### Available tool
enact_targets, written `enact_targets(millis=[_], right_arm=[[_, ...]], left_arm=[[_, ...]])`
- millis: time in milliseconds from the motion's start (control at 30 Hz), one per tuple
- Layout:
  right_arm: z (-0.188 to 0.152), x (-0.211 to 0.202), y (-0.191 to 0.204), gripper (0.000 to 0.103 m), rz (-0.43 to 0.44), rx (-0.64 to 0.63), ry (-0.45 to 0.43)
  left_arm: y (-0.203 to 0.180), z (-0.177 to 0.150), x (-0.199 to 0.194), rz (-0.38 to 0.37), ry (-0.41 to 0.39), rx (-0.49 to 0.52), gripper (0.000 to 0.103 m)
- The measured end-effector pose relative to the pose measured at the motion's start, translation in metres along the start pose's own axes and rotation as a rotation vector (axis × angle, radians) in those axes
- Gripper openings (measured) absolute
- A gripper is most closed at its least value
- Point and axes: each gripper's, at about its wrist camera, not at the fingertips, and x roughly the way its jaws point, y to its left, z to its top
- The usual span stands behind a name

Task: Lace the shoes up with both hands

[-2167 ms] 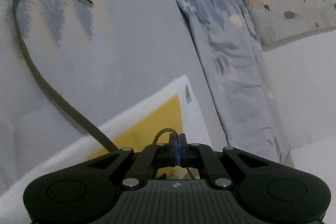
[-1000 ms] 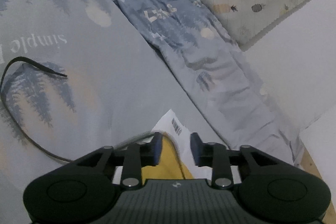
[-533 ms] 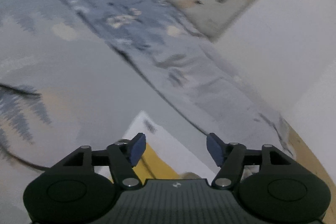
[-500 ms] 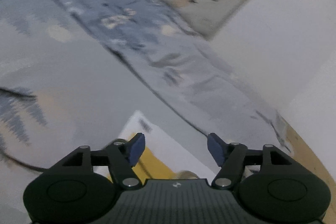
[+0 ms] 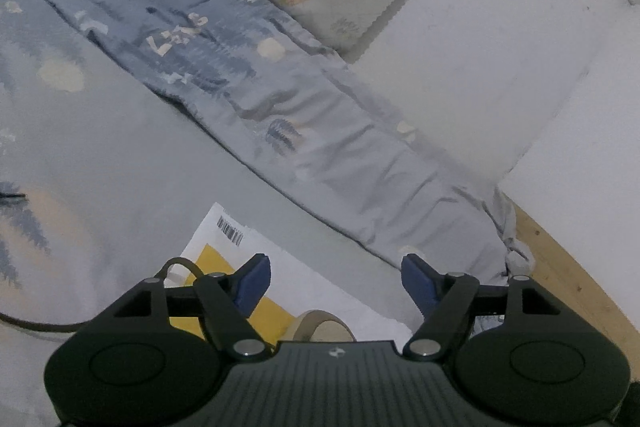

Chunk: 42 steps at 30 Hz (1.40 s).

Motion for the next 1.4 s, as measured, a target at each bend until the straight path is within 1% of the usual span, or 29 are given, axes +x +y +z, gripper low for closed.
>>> enact_targets(millis=[67, 100, 167, 300, 333, 400, 567, 633, 733, 833, 900, 1000, 1067, 1100, 1133, 1233, 1300, 1400], right_arm=[[-0.001, 0.015, 0.009, 0.039, 0.075, -0.113, 0.081], [-0.002, 0.022, 0.014, 0.039, 0.084, -0.170, 0.111], [-0.008, 0.030, 0.024, 0.039, 0.080, -0.269, 0.143], [-0.009, 0.043, 0.031, 0.039, 0.072, -0.406, 0.157], [-0.009, 0.045, 0.031, 0.039, 0.077, -0.440, 0.162], [-0.009, 0.050, 0.027, 0.039, 0.107, -0.508, 0.183], [-0.005, 0.067, 0.025, 0.039, 0.168, -0.725, 0.254], [-0.004, 0.074, 0.024, 0.038, 0.196, -0.787, 0.273], [0.002, 0.083, 0.025, 0.032, 0.230, -0.873, 0.301], [0.005, 0.093, 0.026, 0.031, 0.276, -0.938, 0.343], [0.008, 0.098, 0.024, 0.031, 0.306, -0.942, 0.371], [0.015, 0.106, 0.012, 0.029, 0.358, -0.871, 0.418], [0.017, 0.111, 0.005, 0.011, 0.394, -0.811, 0.452], [0.016, 0.112, 0.003, 0.009, 0.403, -0.796, 0.460], [0.015, 0.113, 0.001, 0.009, 0.413, -0.782, 0.468], [0.012, 0.111, -0.003, 0.005, 0.395, -0.739, 0.467], [0.006, 0.105, -0.008, 0.004, 0.363, -0.692, 0.442], [-0.004, 0.090, -0.019, 0.003, 0.282, -0.557, 0.379]], left_arm=[[0.001, 0.000, 0.000, 0.000, 0.007, -0.007, 0.072], [0.001, 0.001, 0.001, 0.000, 0.008, -0.003, 0.072], [0.001, 0.000, 0.001, 0.004, 0.011, -0.001, 0.072], [0.002, -0.001, 0.003, 0.017, 0.018, -0.003, 0.072], [0.002, -0.002, 0.002, 0.035, 0.014, 0.001, 0.072], [0.001, -0.004, 0.002, 0.063, 0.005, 0.019, 0.072], [0.002, -0.006, 0.006, 0.068, 0.015, 0.020, 0.072], [0.003, -0.007, 0.008, 0.070, 0.021, 0.014, 0.072], [0.006, -0.008, 0.011, 0.076, 0.035, -0.003, 0.072], [0.008, -0.008, 0.011, 0.076, 0.039, -0.016, 0.072], [0.009, -0.007, 0.011, 0.074, 0.040, -0.021, 0.072], [0.011, -0.006, 0.010, 0.072, 0.046, -0.026, 0.072], [0.012, -0.006, 0.009, 0.073, 0.045, -0.032, 0.072], [0.013, -0.006, 0.008, 0.073, 0.044, -0.036, 0.072], [0.014, -0.005, 0.007, 0.072, 0.043, -0.039, 0.072], [0.016, -0.003, 0.006, 0.077, 0.036, -0.044, 0.072], [0.018, -0.002, 0.005, 0.078, 0.031, -0.052, 0.072], [0.020, 0.000, 0.003, 0.075, 0.025, -0.063, 0.072]])
